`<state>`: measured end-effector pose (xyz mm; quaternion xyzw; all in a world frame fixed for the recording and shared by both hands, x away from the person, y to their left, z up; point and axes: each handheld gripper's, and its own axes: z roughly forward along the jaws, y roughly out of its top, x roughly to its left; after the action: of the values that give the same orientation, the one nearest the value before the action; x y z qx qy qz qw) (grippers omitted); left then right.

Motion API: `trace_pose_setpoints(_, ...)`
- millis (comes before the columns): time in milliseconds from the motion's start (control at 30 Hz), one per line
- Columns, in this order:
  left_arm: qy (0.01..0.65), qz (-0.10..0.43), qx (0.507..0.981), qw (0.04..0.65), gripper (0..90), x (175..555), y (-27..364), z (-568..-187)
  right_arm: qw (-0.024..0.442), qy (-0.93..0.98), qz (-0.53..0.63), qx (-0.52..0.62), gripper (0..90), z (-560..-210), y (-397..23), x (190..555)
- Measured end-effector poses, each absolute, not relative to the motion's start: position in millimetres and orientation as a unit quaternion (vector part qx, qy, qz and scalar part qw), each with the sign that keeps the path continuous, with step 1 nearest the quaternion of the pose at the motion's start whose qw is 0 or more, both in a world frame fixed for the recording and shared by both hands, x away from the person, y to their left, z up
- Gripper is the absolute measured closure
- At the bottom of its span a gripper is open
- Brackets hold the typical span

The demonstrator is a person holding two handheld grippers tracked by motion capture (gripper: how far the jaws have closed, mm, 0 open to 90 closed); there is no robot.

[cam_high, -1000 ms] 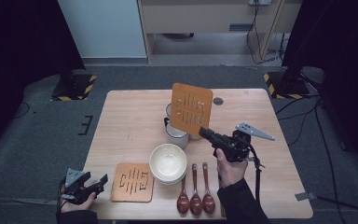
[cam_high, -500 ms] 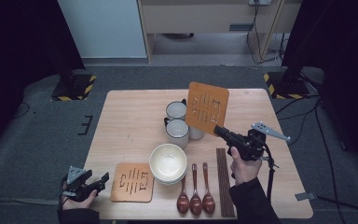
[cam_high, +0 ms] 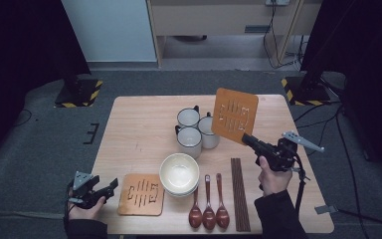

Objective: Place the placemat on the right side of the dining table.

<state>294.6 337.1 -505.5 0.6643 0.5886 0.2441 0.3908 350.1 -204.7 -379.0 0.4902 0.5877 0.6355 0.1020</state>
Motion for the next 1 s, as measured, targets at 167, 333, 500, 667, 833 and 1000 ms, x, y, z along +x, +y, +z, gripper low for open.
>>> trace_pose_setpoints(167,0.588,0.244,0.668,0.386,21.9,301,333,-504,0.1,0.583,0.634,0.498,87.2,-382,-214,352)
trace_pose_setpoints(333,0.587,0.247,0.668,0.384,21.8,308,331,-502,0.106,0.585,0.625,0.507,87.2,-385,-222,353)
trace_pose_setpoints(500,0.589,0.249,0.669,0.379,21.9,316,328,-500,0.114,0.588,0.615,0.512,87.2,-388,-231,354)
trace_pose_setpoints(667,0.588,0.252,0.669,0.377,21.7,326,323,-497,0.119,0.588,0.609,0.518,87.2,-390,-240,353)
trace_pose_setpoints(833,0.59,0.252,0.669,0.376,21.3,338,317,-499,0.125,0.586,0.606,0.523,87.2,-393,-251,351)
trace_pose_setpoints(1000,0.595,0.247,0.668,0.373,20.8,348,313,-504,0.126,0.586,0.6,0.529,87.2,-397,-259,351)
